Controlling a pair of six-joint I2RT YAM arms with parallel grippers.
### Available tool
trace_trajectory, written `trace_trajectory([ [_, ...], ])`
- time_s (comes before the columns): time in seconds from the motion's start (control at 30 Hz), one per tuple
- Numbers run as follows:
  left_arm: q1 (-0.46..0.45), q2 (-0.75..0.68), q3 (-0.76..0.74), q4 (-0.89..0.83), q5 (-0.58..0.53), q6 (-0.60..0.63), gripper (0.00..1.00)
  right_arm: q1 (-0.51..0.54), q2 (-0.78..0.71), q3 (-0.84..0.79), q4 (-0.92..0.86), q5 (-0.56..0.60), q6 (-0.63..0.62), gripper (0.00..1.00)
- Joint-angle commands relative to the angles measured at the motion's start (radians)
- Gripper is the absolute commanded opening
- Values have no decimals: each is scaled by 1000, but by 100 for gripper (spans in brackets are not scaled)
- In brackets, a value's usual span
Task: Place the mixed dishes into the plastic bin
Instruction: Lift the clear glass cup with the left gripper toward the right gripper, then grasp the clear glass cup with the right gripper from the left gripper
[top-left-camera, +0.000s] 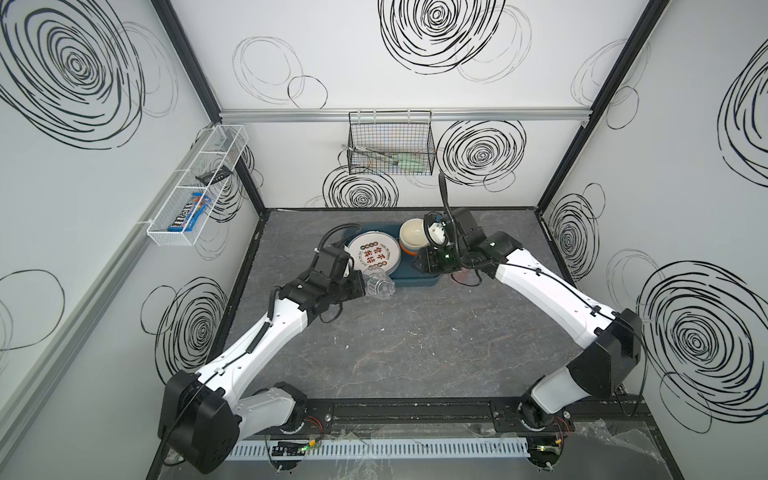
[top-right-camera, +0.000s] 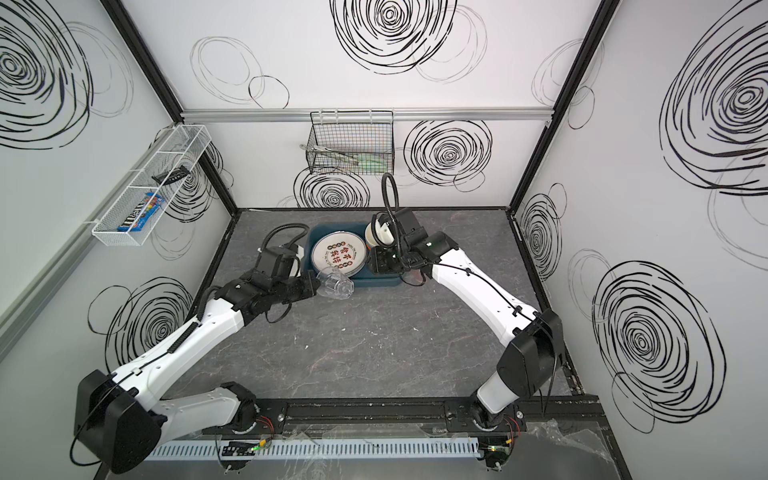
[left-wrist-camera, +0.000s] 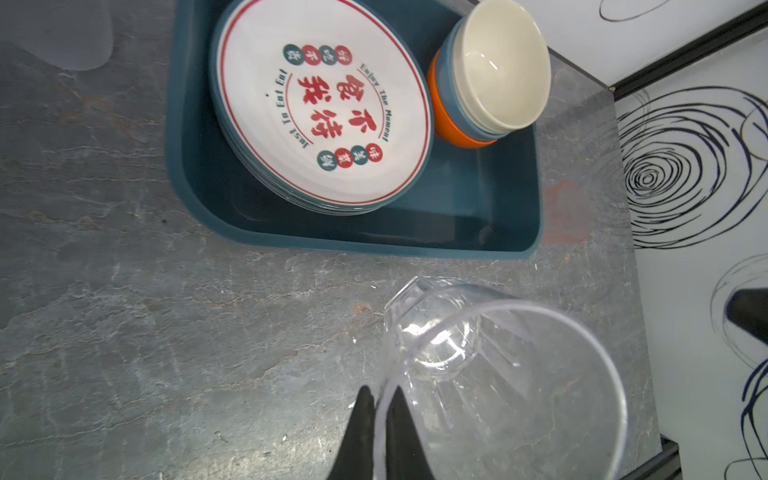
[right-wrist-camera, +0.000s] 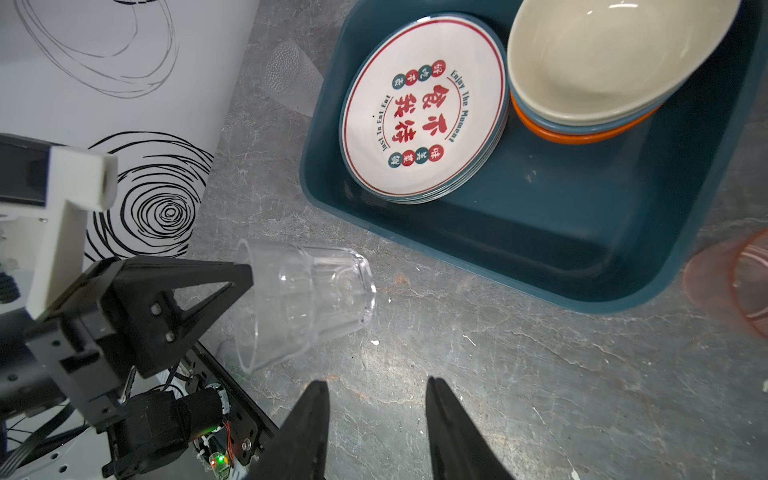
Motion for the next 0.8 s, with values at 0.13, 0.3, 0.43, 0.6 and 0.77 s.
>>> trace_trajectory([
  [0.13,-98,59,78,64,-56,-39,4,42,25,55,-90,37,-19,43],
  [0.3,-140,98,109,68,-64,-41,4,68,51,60,-95,36,-22,44],
  [0.43,-154,114,124,74,-64,-43,4,85,77,57,-98,42,-19,43],
  [0.6,-162,116,133,74,-66,-43,4,89,108,64,-112,64,-16,39],
  [0.77,-167,114,137,74,-66,-45,6,90,135,70,-123,92,-14,34],
])
